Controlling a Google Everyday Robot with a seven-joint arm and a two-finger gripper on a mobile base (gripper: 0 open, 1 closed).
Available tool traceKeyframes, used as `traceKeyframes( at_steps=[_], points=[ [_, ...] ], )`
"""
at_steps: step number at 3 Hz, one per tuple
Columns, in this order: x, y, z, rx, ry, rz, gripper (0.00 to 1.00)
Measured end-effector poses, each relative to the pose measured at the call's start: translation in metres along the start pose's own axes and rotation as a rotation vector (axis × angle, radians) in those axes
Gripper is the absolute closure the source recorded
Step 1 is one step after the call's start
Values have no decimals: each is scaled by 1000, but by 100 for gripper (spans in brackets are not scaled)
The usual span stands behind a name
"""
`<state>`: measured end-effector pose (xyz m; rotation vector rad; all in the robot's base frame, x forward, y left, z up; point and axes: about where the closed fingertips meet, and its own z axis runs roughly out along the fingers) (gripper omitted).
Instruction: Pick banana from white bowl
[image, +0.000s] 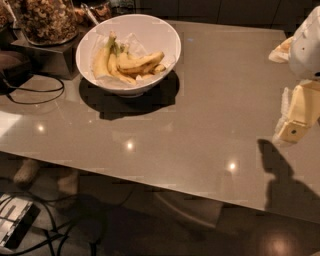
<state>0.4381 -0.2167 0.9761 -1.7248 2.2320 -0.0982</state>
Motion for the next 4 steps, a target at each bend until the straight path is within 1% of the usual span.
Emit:
traceKeyframes(
  at_steps=[1,2,3,4],
  points=[
    [0,0,0,0,0,0,0],
    [-7,-2,-2,-3,0,12,0],
    [-27,-9,1,-30,19,22,0],
    [-54,-14,1,-52,6,-15,0]
  ],
)
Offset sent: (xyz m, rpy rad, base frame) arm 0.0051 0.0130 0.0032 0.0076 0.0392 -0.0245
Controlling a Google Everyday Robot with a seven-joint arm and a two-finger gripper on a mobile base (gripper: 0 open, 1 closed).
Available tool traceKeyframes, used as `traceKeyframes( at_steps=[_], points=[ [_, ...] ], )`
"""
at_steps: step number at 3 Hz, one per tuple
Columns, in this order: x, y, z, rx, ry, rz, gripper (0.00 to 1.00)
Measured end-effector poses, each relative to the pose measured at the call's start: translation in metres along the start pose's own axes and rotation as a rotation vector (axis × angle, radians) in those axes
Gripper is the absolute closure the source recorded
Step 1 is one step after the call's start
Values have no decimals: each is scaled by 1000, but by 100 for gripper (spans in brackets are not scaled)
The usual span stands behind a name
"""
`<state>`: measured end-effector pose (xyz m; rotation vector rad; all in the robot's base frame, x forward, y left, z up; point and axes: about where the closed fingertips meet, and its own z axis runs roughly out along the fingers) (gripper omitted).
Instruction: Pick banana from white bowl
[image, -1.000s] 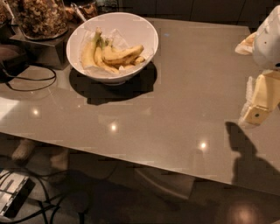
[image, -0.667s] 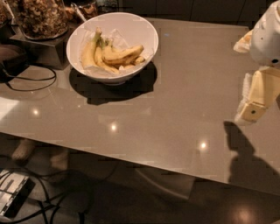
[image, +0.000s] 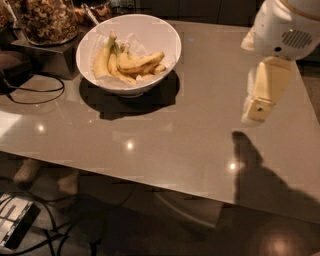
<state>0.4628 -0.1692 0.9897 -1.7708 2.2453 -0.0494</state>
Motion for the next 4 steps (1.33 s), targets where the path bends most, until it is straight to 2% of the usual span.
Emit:
traceKeyframes(
  at_steps=[1,2,4],
  points=[
    [-2,0,-1,1,-2,-4,0],
    [-64,-27,9,-30,-41,25,0],
    [-79,-34,7,-1,-98,12,0]
  ],
)
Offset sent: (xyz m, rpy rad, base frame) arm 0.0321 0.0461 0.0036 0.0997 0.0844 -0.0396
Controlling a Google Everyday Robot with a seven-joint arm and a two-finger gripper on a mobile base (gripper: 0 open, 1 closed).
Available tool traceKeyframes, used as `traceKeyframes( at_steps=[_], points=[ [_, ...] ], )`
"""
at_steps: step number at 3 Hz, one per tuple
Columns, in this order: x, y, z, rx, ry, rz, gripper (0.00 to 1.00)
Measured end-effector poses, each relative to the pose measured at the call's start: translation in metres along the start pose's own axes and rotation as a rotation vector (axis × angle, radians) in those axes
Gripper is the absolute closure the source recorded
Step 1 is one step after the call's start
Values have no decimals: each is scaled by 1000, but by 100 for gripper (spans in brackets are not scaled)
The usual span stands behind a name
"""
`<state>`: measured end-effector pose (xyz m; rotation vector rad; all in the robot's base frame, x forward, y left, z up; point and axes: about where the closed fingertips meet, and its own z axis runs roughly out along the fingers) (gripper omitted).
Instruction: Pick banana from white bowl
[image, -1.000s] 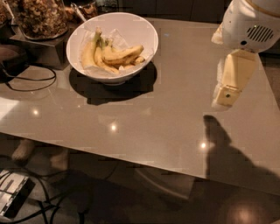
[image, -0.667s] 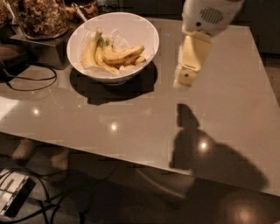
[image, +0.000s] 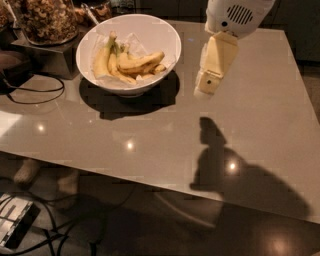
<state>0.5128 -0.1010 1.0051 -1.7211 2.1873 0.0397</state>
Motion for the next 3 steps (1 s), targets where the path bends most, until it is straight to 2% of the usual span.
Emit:
traceKeyframes(
  at_steps=[1,2,3],
  points=[
    [-36,-1,0,-8,-24,-39,0],
    [-83,-5,6,-8,-16,-91,0],
    [-97,-7,8,5,-38,-107,0]
  ],
)
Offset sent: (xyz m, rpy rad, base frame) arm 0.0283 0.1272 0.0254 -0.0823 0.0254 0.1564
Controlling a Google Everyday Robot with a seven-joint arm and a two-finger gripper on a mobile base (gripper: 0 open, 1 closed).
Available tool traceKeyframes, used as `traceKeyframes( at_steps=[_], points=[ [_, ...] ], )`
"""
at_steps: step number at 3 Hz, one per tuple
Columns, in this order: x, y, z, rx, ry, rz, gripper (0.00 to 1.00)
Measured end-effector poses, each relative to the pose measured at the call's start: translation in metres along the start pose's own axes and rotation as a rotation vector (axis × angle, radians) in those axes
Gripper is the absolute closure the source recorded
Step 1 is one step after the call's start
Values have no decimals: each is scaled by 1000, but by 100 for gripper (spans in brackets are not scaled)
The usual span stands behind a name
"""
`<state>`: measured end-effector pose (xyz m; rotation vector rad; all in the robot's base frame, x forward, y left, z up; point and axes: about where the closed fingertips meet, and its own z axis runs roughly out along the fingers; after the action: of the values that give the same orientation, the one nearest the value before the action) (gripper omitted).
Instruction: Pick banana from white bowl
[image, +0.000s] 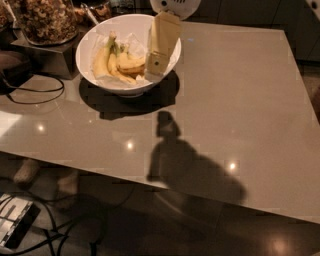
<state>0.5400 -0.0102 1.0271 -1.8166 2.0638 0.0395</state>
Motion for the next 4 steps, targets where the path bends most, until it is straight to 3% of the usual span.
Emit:
traceKeyframes(
  at_steps=[1,2,4],
  points=[
    [-5,-4,-1,15,-35,22,0],
    [-58,-35,11,-19,-59,78,0],
    [-79,-48,11,3,-146,100,0]
  ],
)
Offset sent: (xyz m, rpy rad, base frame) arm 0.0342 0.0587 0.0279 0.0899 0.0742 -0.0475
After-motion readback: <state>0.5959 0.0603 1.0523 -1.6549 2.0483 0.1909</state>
